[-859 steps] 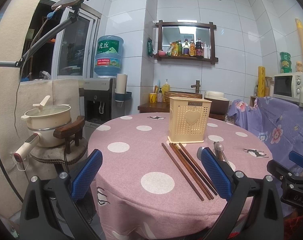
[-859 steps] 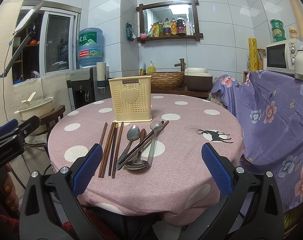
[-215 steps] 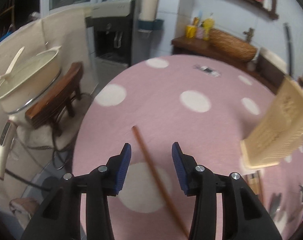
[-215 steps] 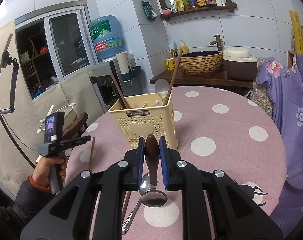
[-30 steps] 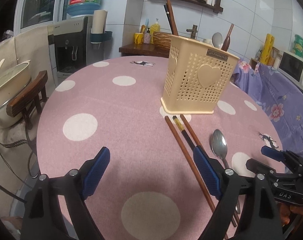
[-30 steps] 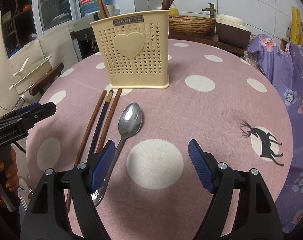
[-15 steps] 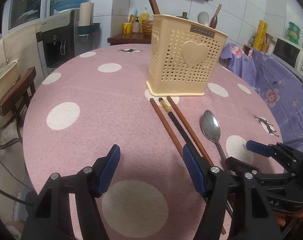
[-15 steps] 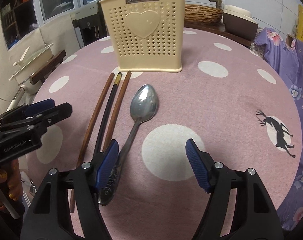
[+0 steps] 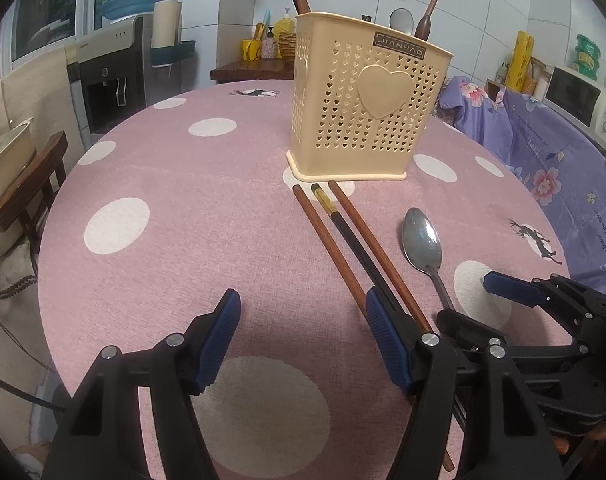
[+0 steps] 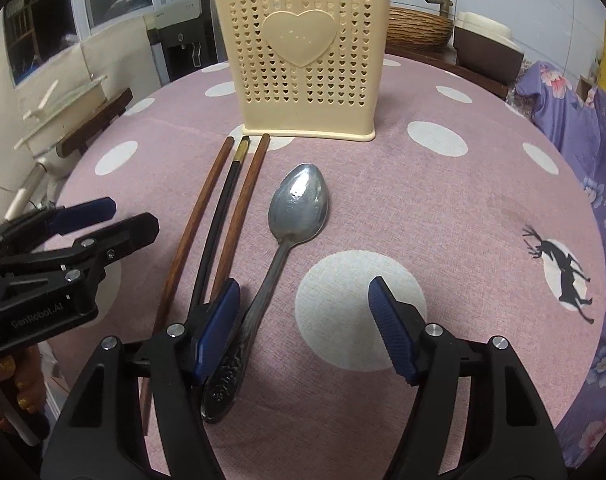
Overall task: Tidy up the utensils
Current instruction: 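Move both tools back down to the remaining utensils on the table, then grasp the metal spoon with the right tool while the left tool grasps a brown chopstick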
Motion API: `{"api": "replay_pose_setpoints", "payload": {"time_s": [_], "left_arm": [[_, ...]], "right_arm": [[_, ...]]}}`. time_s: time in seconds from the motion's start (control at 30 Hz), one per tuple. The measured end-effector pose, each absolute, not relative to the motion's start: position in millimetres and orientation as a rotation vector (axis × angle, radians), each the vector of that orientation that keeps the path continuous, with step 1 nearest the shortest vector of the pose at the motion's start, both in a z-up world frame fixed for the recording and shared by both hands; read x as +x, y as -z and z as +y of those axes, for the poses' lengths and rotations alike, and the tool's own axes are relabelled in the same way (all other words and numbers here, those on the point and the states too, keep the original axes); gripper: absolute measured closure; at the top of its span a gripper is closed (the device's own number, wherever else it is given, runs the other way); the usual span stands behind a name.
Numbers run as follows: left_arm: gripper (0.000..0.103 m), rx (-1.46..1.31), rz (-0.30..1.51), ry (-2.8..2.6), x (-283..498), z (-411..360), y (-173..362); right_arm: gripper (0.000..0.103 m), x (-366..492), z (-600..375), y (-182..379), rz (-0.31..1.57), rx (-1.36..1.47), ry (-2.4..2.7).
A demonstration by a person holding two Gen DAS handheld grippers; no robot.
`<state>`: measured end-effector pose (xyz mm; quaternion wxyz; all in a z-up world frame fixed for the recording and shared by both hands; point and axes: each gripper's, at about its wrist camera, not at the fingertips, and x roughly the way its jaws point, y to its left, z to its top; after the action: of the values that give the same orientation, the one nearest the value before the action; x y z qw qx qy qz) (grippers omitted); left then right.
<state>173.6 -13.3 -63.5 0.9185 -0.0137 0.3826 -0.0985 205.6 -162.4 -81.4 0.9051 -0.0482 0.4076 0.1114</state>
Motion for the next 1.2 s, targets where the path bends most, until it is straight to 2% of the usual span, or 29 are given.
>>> {"api": "replay_pose_setpoints", "payload": {"time_s": [0.47,0.63,0.7,0.77,1.2], "left_arm": [[0.039,0.046,0.821,0.211,183,-38,74],[0.052,0.104,0.814,0.173,184,-47,75],[0.062,0.116,0.811,0.161,186,-47,75],[0.064,0.119,0.815,0.143,189,-44,74],[0.062,0.053,0.833,0.122,198,-10,71]], "right_arm": [[0.041,211,-202,81,0.835,-0.051,-0.137],[0.041,212,-201,82,0.832,-0.056,-0.148],[0.041,211,-200,82,0.830,-0.058,-0.151],[0.041,210,-201,82,0.830,-0.056,-0.155],[0.041,233,-182,76,0.833,-0.129,-0.314]]}}
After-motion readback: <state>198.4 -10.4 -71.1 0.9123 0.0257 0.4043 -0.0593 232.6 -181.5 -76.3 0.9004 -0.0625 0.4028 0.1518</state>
